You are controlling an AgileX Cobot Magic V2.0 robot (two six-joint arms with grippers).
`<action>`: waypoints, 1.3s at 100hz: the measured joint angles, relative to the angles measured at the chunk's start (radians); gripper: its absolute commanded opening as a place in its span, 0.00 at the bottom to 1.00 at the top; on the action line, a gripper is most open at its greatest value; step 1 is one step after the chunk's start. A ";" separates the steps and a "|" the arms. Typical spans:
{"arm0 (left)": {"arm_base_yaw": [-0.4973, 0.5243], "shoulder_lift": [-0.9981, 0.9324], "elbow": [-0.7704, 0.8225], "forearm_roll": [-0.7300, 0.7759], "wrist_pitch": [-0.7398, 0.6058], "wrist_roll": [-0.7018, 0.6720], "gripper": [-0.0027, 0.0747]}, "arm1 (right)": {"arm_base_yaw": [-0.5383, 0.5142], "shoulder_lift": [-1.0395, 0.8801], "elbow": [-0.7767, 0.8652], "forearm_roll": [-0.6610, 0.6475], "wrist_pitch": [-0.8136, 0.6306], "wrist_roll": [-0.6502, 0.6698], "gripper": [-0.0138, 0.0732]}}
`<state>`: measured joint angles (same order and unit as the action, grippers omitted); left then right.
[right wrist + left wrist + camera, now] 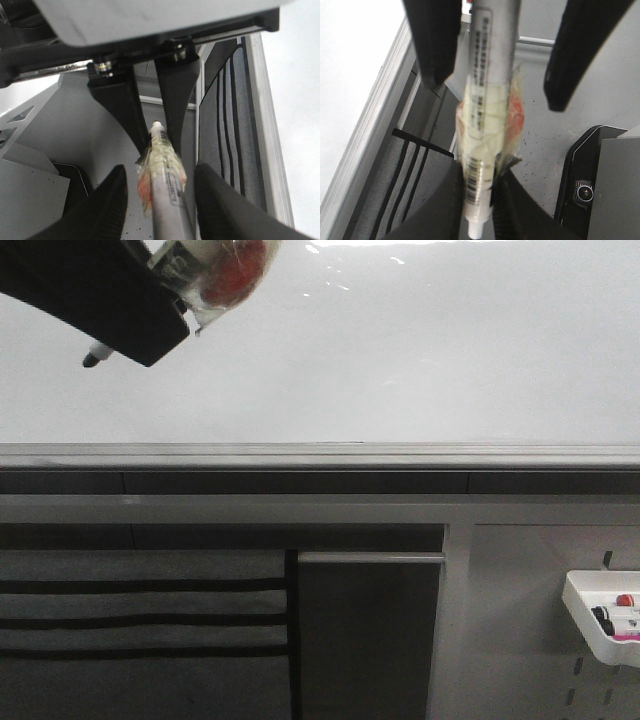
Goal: Write number 3 on whiteboard
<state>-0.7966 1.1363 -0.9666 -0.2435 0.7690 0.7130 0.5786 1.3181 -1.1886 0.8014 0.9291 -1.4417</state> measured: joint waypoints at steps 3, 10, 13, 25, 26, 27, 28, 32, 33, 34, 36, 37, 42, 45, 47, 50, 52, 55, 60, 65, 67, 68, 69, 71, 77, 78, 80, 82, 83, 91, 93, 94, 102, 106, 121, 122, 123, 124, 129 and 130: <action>0.000 0.000 0.000 0.000 0.000 0.002 0.01 | 0.000 0.000 0.000 0.000 0.000 0.000 0.48; 0.000 0.000 0.000 0.000 0.000 0.002 0.01 | 0.000 0.000 0.000 0.000 0.000 0.000 0.48; 0.000 0.000 0.000 0.000 0.000 0.002 0.01 | 0.000 0.000 0.000 0.000 0.000 0.000 0.48; 0.000 0.000 0.000 0.000 0.000 0.004 0.01 | 0.000 0.000 0.000 0.000 0.000 0.023 0.48; 0.000 0.000 0.000 0.000 0.000 0.004 0.01 | 0.000 0.000 0.000 0.000 0.000 0.025 0.48; 0.000 0.000 0.000 0.000 0.000 0.004 0.01 | 0.000 0.000 0.000 0.000 0.000 0.028 0.48; 0.000 0.000 0.000 0.000 0.000 0.004 0.01 | 0.000 0.000 0.000 0.000 0.000 0.033 0.48; 0.000 0.000 0.000 0.000 0.000 0.004 0.01 | 0.000 0.000 0.000 -0.002 0.000 0.050 0.48; 0.000 0.000 0.000 0.000 0.000 0.004 0.01 | 0.000 0.000 0.000 -0.002 0.000 0.052 0.48; 0.000 0.000 0.000 0.000 0.000 0.004 0.01 | 0.000 0.000 0.000 -0.006 0.000 0.055 0.48; 0.000 0.000 0.000 0.000 0.000 0.004 0.01 | 0.000 0.000 0.000 -0.008 0.000 0.064 0.48; 0.000 0.000 0.000 0.000 0.000 0.004 0.01 | 0.000 0.000 -0.002 -0.013 0.000 0.069 0.48; 0.000 0.000 0.000 0.000 0.000 0.004 0.01 | 0.000 0.000 -0.008 -0.036 0.005 0.094 0.48; 0.000 0.000 0.000 0.000 0.000 0.004 0.01 | 0.000 0.000 -0.013 -0.051 0.007 0.110 0.48; 0.000 0.000 0.000 0.000 0.002 0.004 0.01 | 0.000 0.000 -0.016 -0.060 0.009 0.122 0.48; 0.000 0.000 0.000 0.000 0.002 0.004 0.01 | 0.000 0.000 -0.021 -0.073 0.016 0.135 0.48; 0.000 0.000 0.000 0.000 0.002 0.004 0.01 | 0.000 0.000 -0.028 -0.078 0.022 0.143 0.48; 0.000 0.000 0.000 0.000 0.002 0.004 0.01 | 0.000 0.000 -0.035 -0.088 0.033 0.152 0.48; 0.000 0.000 0.000 0.000 0.002 0.004 0.01 | 0.000 0.000 -0.046 -0.094 0.043 0.165 0.48; 0.000 0.000 0.000 0.002 0.002 0.004 0.01 | 0.000 0.000 -0.057 -0.098 0.056 0.172 0.48; 0.000 0.000 0.000 0.002 0.002 0.004 0.01 | 0.000 0.000 -0.062 -0.100 0.058 0.177 0.48; 0.000 0.000 0.000 0.002 0.002 0.004 0.01 | 0.000 0.000 -0.062 -0.100 0.060 0.177 0.48; 0.000 0.000 0.000 0.002 0.002 0.004 0.01 | 0.000 0.000 -0.064 -0.102 0.060 0.179 0.48; 0.000 0.000 0.000 0.002 0.002 0.004 0.01 | 0.000 0.000 -0.066 -0.103 0.063 0.182 0.48; 0.000 0.000 0.000 0.002 0.003 0.004 0.01 | 0.000 0.000 -0.068 -0.115 0.070 0.193 0.48; 0.000 0.000 0.000 0.002 0.003 0.004 0.01 | 0.000 0.000 -0.070 -0.115 0.070 0.195 0.48; 0.000 0.000 0.000 0.002 0.003 0.004 0.01 | 0.000 0.002 -0.070 -0.119 0.075 0.201 0.48; 0.000 0.000 0.000 0.002 0.003 0.004 0.01 | 0.000 0.006 -0.074 -0.122 0.080 0.207 0.48; 0.000 0.000 0.000 0.002 0.003 0.004 0.01 | 0.000 0.006 -0.074 -0.123 0.084 0.209 0.48; 0.000 0.000 0.000 0.002 0.003 0.004 0.01 | 0.000 0.031 -0.096 -0.131 0.111 0.227 0.48; 0.000 0.000 0.000 0.002 0.003 0.004 0.01 | 0.002 0.037 -0.104 -0.133 0.116 0.231 0.48; 0.000 0.000 0.000 0.002 0.003 0.004 0.01 | 0.005 0.042 -0.109 -0.133 0.118 0.232 0.48; 0.000 0.000 0.000 0.002 0.003 0.004 0.01 | 0.018 0.074 -0.144 -0.149 0.143 0.246 0.48; 0.000 0.000 0.000 0.002 0.003 0.004 0.01 | 0.028 0.089 -0.164 -0.162 0.152 0.258 0.48; 0.000 0.000 0.000 0.002 0.004 0.004 0.01 | 0.056 0.118 -0.198 -0.220 0.169 0.294 0.48; 0.000 0.000 0.000 0.002 0.004 0.004 0.01 | 0.056 0.121 -0.198 -0.220 0.169 0.296 0.48; 0.000 0.000 0.000 0.003 0.004 0.004 0.01 | 0.056 0.121 -0.198 -0.222 0.169 0.298 0.48; 0.000 0.000 0.000 0.002 0.004 0.004 0.01 | 0.057 0.123 -0.198 -0.222 0.169 0.297 0.48; 0.000 0.000 0.000 0.004 0.004 0.004 0.01 | 0.057 0.125 -0.198 -0.229 0.170 0.301 0.48; 0.000 0.000 0.000 0.004 0.004 0.004 0.01 | 0.057 0.125 -0.198 -0.229 0.170 0.301 0.48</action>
<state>-0.7966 1.1363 -0.9666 -0.2399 0.7730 0.7166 0.6358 1.4428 -1.3870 0.5728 1.0992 -1.1409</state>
